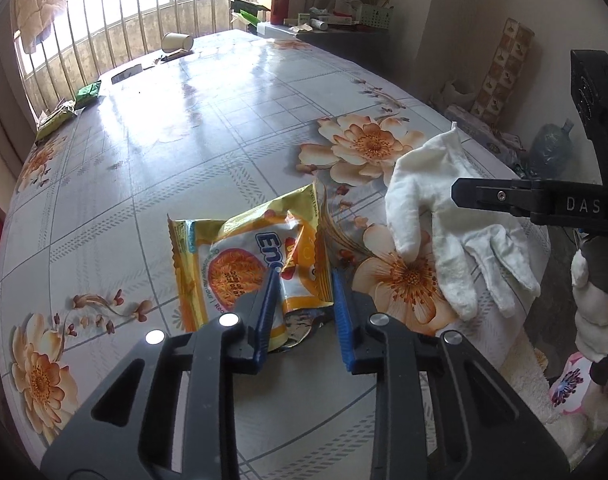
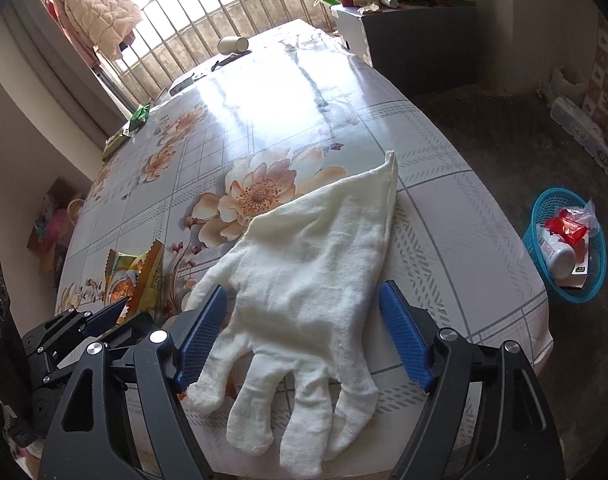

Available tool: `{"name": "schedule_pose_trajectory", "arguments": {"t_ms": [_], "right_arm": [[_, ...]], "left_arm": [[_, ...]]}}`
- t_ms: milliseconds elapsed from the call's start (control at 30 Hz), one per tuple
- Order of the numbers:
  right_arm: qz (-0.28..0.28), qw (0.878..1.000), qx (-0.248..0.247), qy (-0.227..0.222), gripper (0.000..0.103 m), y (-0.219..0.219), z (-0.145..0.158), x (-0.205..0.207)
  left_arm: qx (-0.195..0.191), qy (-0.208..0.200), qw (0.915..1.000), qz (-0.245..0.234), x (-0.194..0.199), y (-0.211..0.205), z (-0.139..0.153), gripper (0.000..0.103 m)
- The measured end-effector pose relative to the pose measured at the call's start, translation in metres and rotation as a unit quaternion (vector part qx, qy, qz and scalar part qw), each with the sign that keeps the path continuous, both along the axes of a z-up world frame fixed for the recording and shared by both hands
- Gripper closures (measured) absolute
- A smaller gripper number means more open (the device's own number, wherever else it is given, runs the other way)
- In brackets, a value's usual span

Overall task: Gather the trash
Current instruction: 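Regrasp the white glove with the right gripper at its middle, then lift the snack packet and glove and carry them over the wastebasket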

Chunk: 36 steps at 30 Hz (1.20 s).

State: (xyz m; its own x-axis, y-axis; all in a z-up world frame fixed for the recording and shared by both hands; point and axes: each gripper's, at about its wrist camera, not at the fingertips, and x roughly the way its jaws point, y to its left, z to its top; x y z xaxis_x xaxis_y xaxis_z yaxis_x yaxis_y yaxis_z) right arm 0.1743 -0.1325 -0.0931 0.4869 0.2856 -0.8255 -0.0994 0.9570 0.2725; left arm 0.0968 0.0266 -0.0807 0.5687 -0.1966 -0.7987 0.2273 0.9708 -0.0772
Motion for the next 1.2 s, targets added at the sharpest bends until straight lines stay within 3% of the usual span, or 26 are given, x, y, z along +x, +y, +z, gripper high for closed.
{"name": "schedule_pose_trajectory", "arguments": {"t_ms": [133,300,367,633,933,1200], "right_arm": [[0.02,0.999,-0.047,-0.019,0.015,0.022,-0.003,0.001],[0.038,0.992,-0.111,-0.045,0.013,0.038,-0.008,-0.004],[0.038,0.992,-0.113,-0.052,0.013,0.038,-0.009,-0.006],[0.014,0.99,-0.126,-0.058,0.042,0.026,-0.005,-0.013],[-0.013,0.991,-0.121,-0.055,0.068,0.012,-0.003,-0.014],[-0.022,0.992,-0.112,-0.052,0.075,0.006,-0.002,-0.013]], "left_arm": [[-0.019,0.003,0.9998,0.004,0.004,0.008,-0.001,0.083],[-0.031,0.006,0.9994,0.011,0.006,0.012,-0.001,0.089],[-0.031,0.005,0.9994,0.012,0.006,0.012,-0.001,0.089],[-0.036,0.005,0.9992,0.017,0.006,0.013,-0.002,0.09],[-0.025,0.003,0.9995,0.021,0.006,0.01,-0.001,0.09],[-0.02,0.008,0.9993,0.03,0.006,0.006,0.0,0.09]]}}
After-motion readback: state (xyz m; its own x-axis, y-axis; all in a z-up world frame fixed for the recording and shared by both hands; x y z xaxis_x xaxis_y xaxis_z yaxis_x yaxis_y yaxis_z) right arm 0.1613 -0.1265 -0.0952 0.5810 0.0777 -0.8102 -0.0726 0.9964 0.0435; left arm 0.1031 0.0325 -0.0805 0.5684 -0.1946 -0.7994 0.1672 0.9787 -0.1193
